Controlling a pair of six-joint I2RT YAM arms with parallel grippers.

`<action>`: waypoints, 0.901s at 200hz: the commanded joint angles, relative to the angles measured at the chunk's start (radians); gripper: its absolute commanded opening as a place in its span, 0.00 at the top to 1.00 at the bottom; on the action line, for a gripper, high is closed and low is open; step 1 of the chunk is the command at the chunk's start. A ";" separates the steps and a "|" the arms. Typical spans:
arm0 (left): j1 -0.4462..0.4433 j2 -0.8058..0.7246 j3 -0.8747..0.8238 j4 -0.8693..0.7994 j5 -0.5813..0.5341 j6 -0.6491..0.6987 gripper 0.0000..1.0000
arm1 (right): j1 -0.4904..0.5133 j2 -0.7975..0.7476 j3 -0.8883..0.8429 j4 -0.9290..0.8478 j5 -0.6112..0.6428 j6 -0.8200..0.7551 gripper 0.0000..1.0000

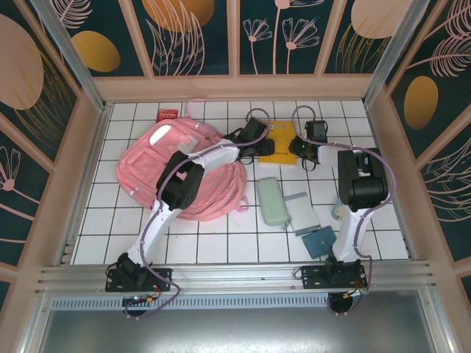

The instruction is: Pack the student bag

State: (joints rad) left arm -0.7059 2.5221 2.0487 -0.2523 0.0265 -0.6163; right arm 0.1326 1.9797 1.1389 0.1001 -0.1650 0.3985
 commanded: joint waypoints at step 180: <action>0.045 -0.121 -0.442 0.882 0.644 -0.330 0.47 | 0.054 0.013 -0.010 -0.015 -0.122 0.020 0.90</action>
State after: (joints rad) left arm -0.6067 2.3871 1.6150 0.4038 0.4828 -0.8886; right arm 0.1318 1.9797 1.1389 0.1101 -0.1341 0.4057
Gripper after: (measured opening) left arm 0.527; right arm 0.105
